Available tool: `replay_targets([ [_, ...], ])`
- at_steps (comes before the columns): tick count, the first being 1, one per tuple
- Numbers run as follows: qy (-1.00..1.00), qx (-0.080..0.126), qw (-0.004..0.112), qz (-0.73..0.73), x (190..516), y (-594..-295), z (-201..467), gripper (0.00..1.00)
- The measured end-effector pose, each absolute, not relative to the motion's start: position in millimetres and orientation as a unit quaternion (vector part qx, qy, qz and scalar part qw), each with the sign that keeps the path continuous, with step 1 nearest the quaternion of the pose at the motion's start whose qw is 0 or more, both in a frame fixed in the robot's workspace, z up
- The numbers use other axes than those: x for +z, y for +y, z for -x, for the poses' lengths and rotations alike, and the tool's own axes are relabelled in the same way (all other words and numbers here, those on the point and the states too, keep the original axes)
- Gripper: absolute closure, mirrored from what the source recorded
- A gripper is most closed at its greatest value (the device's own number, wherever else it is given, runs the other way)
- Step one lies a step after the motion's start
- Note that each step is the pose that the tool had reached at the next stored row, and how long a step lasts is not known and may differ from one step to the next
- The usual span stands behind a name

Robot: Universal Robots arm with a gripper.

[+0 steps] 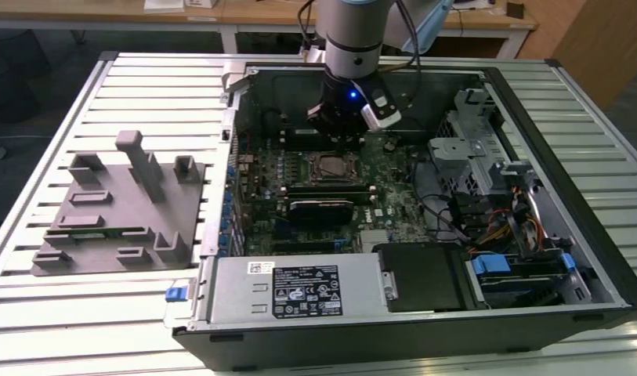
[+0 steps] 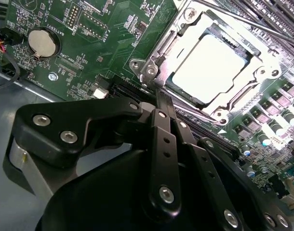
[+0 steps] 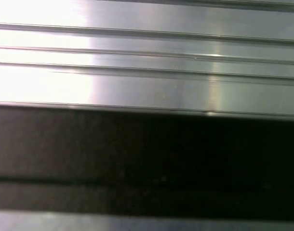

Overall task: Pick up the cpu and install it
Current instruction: 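Install the first cpu locking lever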

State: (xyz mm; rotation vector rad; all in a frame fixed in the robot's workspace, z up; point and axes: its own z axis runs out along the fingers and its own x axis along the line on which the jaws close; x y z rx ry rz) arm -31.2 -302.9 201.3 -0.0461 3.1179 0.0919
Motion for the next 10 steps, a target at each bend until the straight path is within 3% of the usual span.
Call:
replay_targets([
  [10, 1.0, 0.011, 0.011, 0.015, 198.1, -303.0, 31.2, 0.89],
])
